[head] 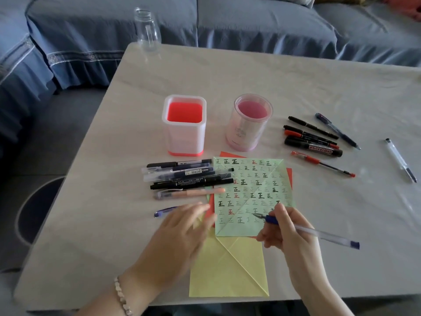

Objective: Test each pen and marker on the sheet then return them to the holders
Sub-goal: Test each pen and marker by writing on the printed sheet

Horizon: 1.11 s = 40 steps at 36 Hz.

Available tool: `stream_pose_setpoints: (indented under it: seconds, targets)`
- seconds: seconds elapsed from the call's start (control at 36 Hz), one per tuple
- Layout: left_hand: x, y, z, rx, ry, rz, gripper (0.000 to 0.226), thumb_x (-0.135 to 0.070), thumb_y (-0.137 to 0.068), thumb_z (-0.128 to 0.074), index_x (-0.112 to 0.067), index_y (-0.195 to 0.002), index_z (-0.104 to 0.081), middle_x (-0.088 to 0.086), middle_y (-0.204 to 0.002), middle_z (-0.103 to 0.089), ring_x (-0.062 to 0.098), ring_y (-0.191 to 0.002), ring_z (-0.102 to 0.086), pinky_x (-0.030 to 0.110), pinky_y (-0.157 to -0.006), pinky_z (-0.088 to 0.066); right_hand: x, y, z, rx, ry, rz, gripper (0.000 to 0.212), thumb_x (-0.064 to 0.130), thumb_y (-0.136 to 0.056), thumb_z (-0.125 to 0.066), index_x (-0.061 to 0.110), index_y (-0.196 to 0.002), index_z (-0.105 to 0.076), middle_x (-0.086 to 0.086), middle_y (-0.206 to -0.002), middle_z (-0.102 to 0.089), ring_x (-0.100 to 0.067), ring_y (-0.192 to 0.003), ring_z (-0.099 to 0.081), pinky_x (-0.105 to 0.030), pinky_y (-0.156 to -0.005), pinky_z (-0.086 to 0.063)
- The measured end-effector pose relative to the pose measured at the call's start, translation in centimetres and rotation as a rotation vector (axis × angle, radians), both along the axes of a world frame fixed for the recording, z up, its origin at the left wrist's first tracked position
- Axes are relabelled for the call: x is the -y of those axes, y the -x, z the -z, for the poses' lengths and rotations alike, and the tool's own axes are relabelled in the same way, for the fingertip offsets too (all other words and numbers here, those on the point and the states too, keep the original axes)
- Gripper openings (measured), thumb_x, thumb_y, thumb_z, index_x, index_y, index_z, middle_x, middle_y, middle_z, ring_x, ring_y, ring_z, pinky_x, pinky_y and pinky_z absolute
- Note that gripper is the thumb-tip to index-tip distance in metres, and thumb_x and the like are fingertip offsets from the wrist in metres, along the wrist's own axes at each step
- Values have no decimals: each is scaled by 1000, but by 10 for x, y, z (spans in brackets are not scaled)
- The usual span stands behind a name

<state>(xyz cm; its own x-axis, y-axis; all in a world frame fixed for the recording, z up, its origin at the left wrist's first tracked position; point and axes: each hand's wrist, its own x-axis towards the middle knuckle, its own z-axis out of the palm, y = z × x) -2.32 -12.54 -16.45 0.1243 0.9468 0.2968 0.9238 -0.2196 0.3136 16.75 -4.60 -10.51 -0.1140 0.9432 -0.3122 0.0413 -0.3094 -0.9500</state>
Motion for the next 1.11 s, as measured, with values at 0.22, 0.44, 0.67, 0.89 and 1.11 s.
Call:
stream_pose_setpoints:
  seconds: [0.22,0.44,0.67,0.89,1.11]
  targets:
    - [1,-5,6,19,179,162,32,-34,-94,-37,-29,-122,-52,8,-140,-46,22,-136,-31,37,-111,-20,-1,15,4,56,-142,3,20,17,-83,-58,4,-67,-57,-4,-47,-60,-12,-41,-54,-20,-44,-46]
    - [1,-5,8,6,204,158,34,-39,-97,-30,-33,-117,-58,6,-142,-43,23,-136,-32,38,-111,-19,8,42,26,204,-337,45,43,37,-74,-64,9,-49,-43,-3,-33,-45,-14,-32,-39,-24,-40,-36]
    - [2,-2,7,225,194,145,44,-39,-100,-29,-23,-111,-68,1,-136,-51,16,-133,-37,27,-114,-17,13,56,52,327,-464,102,54,-9,-80,-58,19,-46,-26,5,-39,-36,-4,-37,-29,-10,-40,-22]
    - [2,-3,6,230,192,126,35,-34,-95,-40,-22,-107,-70,3,-132,-55,18,-130,-42,28,-113,-20,13,55,56,347,-480,106,52,-9,-81,-57,18,-47,-27,6,-40,-35,-4,-39,-31,-10,-41,-26]
    - [2,-4,6,229,172,119,38,-34,-97,-37,-20,-103,-72,5,-130,-57,20,-127,-45,31,-111,-24,14,57,56,364,-519,73,50,0,-79,-58,23,-47,-26,8,-41,-37,-4,-39,-31,-10,-41,-24]
